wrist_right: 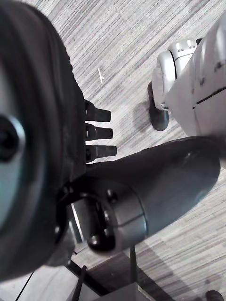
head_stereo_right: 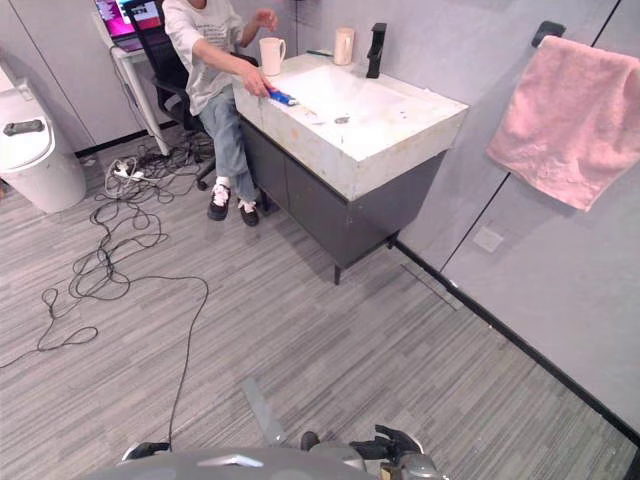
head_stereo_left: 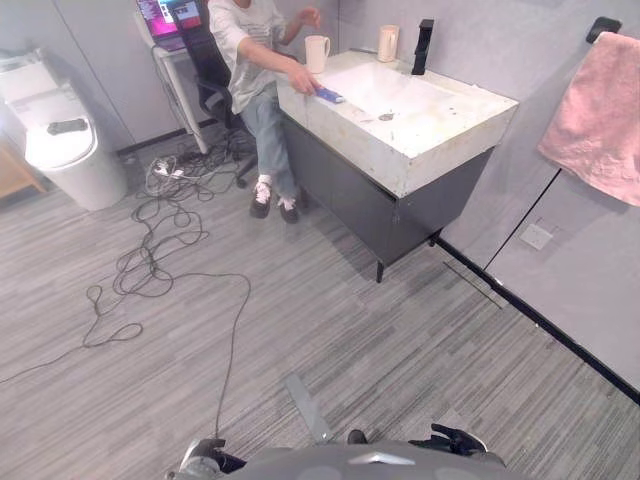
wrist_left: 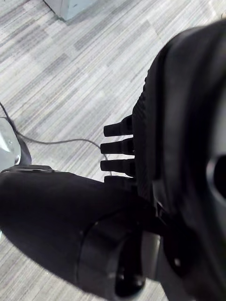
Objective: Organize the bathroom.
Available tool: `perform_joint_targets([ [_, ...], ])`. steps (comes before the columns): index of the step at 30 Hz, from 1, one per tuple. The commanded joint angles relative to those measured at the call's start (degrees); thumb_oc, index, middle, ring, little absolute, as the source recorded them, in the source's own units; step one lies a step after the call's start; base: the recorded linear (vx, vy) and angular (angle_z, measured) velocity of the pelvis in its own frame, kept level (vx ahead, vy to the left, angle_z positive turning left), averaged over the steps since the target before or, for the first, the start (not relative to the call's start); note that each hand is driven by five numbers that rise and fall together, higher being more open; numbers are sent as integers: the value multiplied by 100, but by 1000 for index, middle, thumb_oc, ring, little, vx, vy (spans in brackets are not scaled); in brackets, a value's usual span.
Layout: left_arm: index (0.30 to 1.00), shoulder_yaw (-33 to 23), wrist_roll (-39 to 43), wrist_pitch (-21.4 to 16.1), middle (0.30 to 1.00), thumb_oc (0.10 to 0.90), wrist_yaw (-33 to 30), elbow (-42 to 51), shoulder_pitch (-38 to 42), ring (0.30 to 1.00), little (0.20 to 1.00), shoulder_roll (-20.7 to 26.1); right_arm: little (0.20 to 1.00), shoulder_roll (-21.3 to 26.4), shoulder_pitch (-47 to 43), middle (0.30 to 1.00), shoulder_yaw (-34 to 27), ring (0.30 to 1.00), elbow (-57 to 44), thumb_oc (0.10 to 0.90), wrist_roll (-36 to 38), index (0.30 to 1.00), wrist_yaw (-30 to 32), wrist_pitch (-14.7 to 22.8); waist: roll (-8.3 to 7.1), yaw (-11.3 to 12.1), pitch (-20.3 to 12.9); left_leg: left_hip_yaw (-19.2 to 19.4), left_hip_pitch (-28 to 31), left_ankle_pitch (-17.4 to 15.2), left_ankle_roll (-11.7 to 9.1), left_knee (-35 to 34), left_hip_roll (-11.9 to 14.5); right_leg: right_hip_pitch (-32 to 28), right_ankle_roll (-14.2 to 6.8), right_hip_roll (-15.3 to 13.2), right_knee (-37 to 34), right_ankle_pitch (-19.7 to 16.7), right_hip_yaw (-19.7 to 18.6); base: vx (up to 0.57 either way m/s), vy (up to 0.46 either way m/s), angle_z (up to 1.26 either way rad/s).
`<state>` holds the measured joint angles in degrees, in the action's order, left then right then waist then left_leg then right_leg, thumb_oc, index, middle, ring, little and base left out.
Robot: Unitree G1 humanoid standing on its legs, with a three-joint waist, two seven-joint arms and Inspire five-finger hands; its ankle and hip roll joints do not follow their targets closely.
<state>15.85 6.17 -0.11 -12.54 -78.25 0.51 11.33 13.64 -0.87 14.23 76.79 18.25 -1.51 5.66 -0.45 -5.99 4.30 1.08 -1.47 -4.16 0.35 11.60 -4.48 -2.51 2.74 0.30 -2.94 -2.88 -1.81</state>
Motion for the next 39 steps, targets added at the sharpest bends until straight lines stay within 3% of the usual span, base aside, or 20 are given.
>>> perform_joint_targets([
  [1, 900, -97, -4, -165, 900, 800, -140, -10, 14, 900, 900, 53, 900, 58, -266, 900, 55, 900, 63, 800, -336, 900, -34, 112, -183, 19, -66, 161, 271, 360, -27, -165, 310, 6, -251, 25, -40, -276, -143, 104, 172, 17],
  [4, 900, -93, -42, -163, 900, 800, -178, -3, -22, 900, 900, 34, 900, 41, -289, 900, 87, 900, 113, 800, -322, 900, 22, 104, -116, 9, -65, 345, 494, 475, -80, -1046, 594, -55, -284, 6, -57, -187, -103, 146, 216, 19],
  [6, 900, -53, -95, -115, 900, 800, -226, 9, -41, 900, 900, 20, 900, 57, -298, 900, 82, 900, 139, 800, -276, 900, 51, 84, -79, 48, -51, 317, 493, 771, -186, -1515, 807, -134, -323, -24, -84, -118, -80, 185, 235, 18],
  [7, 900, -20, -54, -96, 900, 800, -239, 10, -42, 900, 900, 25, 900, 90, -319, 900, 86, 900, 149, 800, -258, 900, 70, 40, -46, 107, -32, 207, 287, 1006, -296, -1661, 978, -188, -355, -56, -95, -77, -68, 210, 260, 30],
  [10, 900, -52, -66, -77, 900, 800, -238, -1, -21, 900, 900, 38, 900, 118, -318, 900, 63, 900, 157, 800, -278, 900, 94, -25, -38, 166, 13, 126, 125, 1147, -354, -1661, 1079, -273, -387, -114, -99, -27, -64, 237, 270, 50],
  [14, 900, -163, 32, 59, 900, 800, -164, -71, 50, 900, 900, 71, 900, 116, -390, 900, 95, 900, 147, 800, -122, 900, 213, -84, -18, 275, 40, -76, 192, 1011, -267, -1661, 884, -114, -548, -381, 228, 19, 56, 206, 258, 17],
  [17, 900, -113, -40, 129, 900, 800, -99, -134, 48, 900, 900, 120, 900, 83, -395, 900, 14, 900, 20, 800, 22, 900, 260, -100, 40, 284, 104, -107, 241, 958, -42, -1652, 703, 169, -600, -551, 996, 158, 37, 227, 291, 1],
  [19, 900, -115, 44, 70, 900, 800, -57, -229, 81, 900, 900, 171, 900, 61, -378, 900, 14, 900, -67, 800, 86, 900, 252, -54, 77, 224, 206, -138, 262, 807, 235, -1465, 494, 828, -603, -747, 2450, -401, -2, 189, 311, -4],
  [20, 900, -116, 44, 69, 900, 800, -57, -231, 82, 900, 900, 171, 900, 60, -379, 900, 14, 900, -68, 800, 86, 900, 252, -55, 66, 233, 201, -127, 251, 802, 239, -1455, 481, 855, -609, -758, 2486, -384, -19, 177, 279, -8],
  [22, 900, -166, -26, -120, 900, 800, -31, -336, 156, 900, 900, 240, 900, 81, -288, 900, -54, 900, -55, 800, -45, 900, 132, 39, 98, 161, 325, -146, 316, 557, 379, -1251, 311, 1435, -605, -815, 3584, -887, -33, 216, 254, 3],
  [24, 900, -170, -58, -143, 900, 800, -30, -338, 163, 900, 900, 249, 900, 82, -279, 900, -57, 900, -50, 800, -36, 900, 123, 38, 91, 156, 336, -146, 328, 533, 382, -1231, 294, 1471, -610, -814, 3626, -906, -42, 195, 124, -14],
  [27, 900, -130, -189, -257, 900, 800, -11, -248, 219, 900, 900, 336, 900, 101, -209, 900, -25, 900, 13, 800, 26, 900, 34, 94, -92, -16, 386, -169, 600, 343, 364, -1259, 118, 1645, -725, -458, 2767, -902, 25, 386, 58, -15],
  [28, 900, -91, -271, -277, 900, 800, -43, -146, 284, 900, 900, 344, 900, 93, -176, 900, 17, 900, -15, 800, 73, 900, 44, 70, -223, -113, 388, -100, 760, 253, 337, -1324, 30, 1708, -787, -354, 1743, -774, 232, 465, 4, -22],
  [29, 900, -63, -307, -265, 900, 800, -60, -91, 340, 900, 900, 320, 900, 105, -136, 900, 40, 900, -48, 800, 78, 900, 45, 54, -296, -184, 411, -91, 922, 131, 326, -1381, -52, 1731, -852, -256, 949, -934, 395, 467, 17, -11],
  [30, 900, -52, -325, -274, 900, 800, -65, -75, 359, 900, 900, 309, 900, 112, -121, 900, 46, 900, -61, 800, 64, 900, 44, 34, -321, -201, 411, -84, 962, 93, 324, -1397, -86, 1747, -875, -228, 758, -1035, 436, 467, 33, -3],
  [31, 900, -9, -303, -281, 900, 800, -97, -34, 402, 900, 900, 272, 900, 130, -84, 900, 68, 900, -100, 800, -23, 900, 31, -28, -377, -258, 400, -65, 1086, -15, 298, -1430, -183, 1834, -966, -123, -44, -1414, 657, 483, 31, -6],
  [34, 900, -19, -346, -347, 900, 800, -122, 13, 464, 900, 900, 244, 900, 160, 12, 900, 27, 900, -54, 800, -212, 900, -73, -125, -416, -323, 400, -140, 1433, -286, 325, -1379, -282, 2049, -904, 47, -81, -1606, 848, 430, 9, -14],
  [37, 900, 86, -389, -309, 900, 800, -77, 47, 561, 900, 900, 195, 900, 147, 96, 900, 7, 900, 2, 800, 5, 900, -10, -189, -401, -440, 246, -344, 1566, -437, 400, -1208, -346, 1785, -675, 150, 72, -1429, 527, 378, -9, 4],
  [38, 900, 97, -383, -284, 900, 800, -62, 62, 563, 900, 900, 183, 900, 149, 115, 900, -13, 900, -4, 800, 29, 900, 10, -196, -388, -450, 218, -345, 1585, -451, 385, -1181, -332, 1741, -658, 150, 106, -1398, 519, 515, -7, 47],
  [39, 900, 130, -413, -242, 900, 800, -17, 107, 555, 900, 900, 130, 900, 146, 172, 900, -53, 900, -2, 800, 120, 900, 41, -172, -333, -517, 102, -275, 1635, -365, 213, -794, -222, 1537, -542, 150, 214, -1219, 453, 282, 1, 48],
])
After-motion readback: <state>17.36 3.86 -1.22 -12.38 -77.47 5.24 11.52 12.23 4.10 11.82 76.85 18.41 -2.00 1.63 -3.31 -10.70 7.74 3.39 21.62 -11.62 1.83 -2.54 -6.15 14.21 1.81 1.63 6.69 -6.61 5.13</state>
